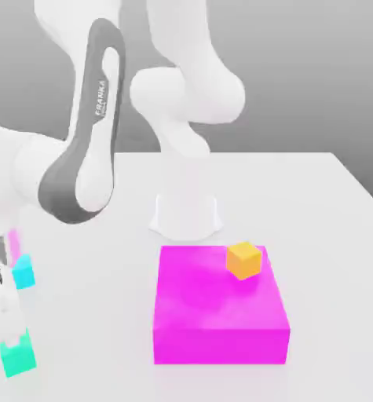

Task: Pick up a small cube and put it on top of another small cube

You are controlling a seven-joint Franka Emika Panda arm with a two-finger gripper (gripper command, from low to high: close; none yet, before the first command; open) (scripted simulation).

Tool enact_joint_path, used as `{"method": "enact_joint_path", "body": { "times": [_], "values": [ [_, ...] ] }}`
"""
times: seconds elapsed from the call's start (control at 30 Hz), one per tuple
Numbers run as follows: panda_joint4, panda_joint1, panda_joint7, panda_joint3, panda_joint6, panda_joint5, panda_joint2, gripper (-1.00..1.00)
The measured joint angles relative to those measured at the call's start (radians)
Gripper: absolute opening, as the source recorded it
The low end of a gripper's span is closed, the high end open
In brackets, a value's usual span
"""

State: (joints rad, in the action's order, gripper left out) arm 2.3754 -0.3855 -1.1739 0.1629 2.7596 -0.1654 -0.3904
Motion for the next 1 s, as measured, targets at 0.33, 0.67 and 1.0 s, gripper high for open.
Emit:
{"method": "enact_joint_path", "body": {
  "times": [0.33, 0.67, 1.0],
  "values": [
    [-0.018, -0.031, 0.016, -0.035, 0.067, -0.023, -0.086, -1.0],
    [0.127, 0.081, 0.078, -0.074, -0.125, 0.1, 0.257, -1.0],
    [0.352, 0.322, 0.395, -0.196, -0.262, 0.1, 0.62, -1.0]
  ]
}}
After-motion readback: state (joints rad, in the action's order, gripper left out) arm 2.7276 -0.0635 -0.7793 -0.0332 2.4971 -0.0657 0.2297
